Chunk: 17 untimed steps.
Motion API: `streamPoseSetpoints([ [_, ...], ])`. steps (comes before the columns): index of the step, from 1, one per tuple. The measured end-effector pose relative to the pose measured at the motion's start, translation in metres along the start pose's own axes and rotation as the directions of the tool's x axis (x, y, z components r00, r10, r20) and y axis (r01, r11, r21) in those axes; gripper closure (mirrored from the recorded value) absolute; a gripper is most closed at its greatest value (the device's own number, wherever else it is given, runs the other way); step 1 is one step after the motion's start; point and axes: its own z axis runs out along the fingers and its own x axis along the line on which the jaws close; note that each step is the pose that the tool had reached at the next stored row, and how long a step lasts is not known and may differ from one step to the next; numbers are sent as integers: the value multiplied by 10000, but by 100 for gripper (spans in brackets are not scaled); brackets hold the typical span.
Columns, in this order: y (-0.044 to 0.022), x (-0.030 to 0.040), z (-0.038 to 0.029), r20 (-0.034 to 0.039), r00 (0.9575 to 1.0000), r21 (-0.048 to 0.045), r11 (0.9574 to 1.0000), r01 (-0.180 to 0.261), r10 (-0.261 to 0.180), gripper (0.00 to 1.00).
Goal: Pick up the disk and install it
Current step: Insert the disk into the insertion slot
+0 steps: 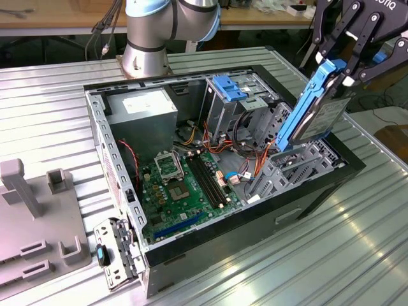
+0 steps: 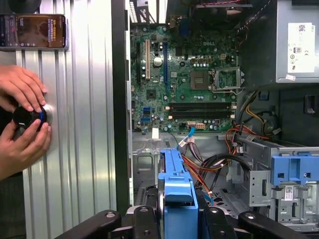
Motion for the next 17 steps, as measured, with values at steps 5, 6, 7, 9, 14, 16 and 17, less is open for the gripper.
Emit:
streamPoseSetpoints([
  [5,-12,1,90,1,10000,77,10000,-6,6,63],
  [6,-31,0,104,6,10000,78,10000,-22,22,63],
  [7,-51,0,120,15,10000,76,10000,-30,29,63],
  [9,-100,0,183,21,10000,67,10000,-34,34,63],
  [14,-141,-28,306,23,10000,-61,10000,-28,28,63],
  [16,-178,-28,374,32,10000,-84,10000,-27,27,63],
  [17,-226,-29,392,48,10000,-131,9999,-29,29,63],
])
